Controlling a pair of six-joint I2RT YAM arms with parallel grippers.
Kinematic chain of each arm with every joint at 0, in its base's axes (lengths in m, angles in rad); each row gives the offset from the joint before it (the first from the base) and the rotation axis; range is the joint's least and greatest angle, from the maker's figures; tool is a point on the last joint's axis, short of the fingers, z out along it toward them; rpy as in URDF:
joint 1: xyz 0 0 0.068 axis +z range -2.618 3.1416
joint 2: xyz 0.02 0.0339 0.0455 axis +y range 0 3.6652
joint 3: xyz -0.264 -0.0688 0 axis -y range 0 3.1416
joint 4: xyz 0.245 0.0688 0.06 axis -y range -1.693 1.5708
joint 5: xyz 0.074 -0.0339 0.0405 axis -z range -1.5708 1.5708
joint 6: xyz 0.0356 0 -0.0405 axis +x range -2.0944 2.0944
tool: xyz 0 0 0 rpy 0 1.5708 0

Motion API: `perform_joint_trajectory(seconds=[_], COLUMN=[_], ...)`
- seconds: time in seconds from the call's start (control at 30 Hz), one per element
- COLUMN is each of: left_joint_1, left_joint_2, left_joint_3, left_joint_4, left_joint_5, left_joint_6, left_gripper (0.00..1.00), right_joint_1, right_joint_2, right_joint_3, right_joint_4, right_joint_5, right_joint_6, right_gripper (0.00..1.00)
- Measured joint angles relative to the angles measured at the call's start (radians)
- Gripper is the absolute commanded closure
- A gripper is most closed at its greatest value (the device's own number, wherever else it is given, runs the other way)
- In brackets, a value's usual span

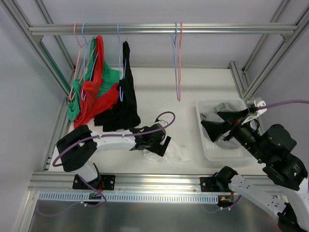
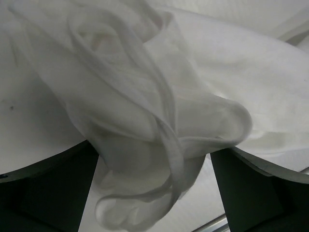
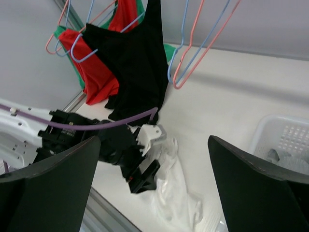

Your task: Remove the tank top from the hanger

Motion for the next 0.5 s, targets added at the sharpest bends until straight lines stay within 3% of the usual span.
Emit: perform_joint_trajectory(seconds=[0.03,0.07,0.1,0.17,0.2,0.37,0.5], left_joint_1=[-0.007,-0.014,-0.026,-0.049,-0.066,-0.149,-0.246], left_joint_2=[0.027,0.045,0.070,0.103,0.110,0.071,-0.069], left_joint_3=[0.020,0.036,0.054,0.071,0.071,0.071,0.084], left_joint_4=[0.019,0.031,0.047,0.077,0.088,0.039,-0.044], left_joint_5=[-0.010,-0.020,-0.034,-0.059,-0.075,-0.170,-0.288], left_joint_6=[-0.011,-0.018,-0.031,-0.053,-0.070,-0.117,-0.111], left_gripper=[0.19,0.36,0.75,0.96,1.00,1.00,1.00], right_joint_1=[0.000,0.000,0.000,0.000,0.000,0.000,0.000], right_joint_2=[-0.018,-0.035,-0.049,-0.070,-0.080,-0.129,-0.174], right_joint_3=[-0.003,-0.007,-0.011,-0.018,-0.023,-0.043,-0.067], right_joint_4=[-0.018,-0.036,-0.052,-0.076,-0.089,-0.133,-0.159], right_joint_5=[-0.006,-0.009,-0.010,-0.011,-0.011,-0.003,0.040], right_joint_6=[0.000,0.000,0.000,-0.007,-0.012,-0.034,-0.041], right_gripper=[0.00,0.01,0.01,0.01,0.01,0.00,0.00])
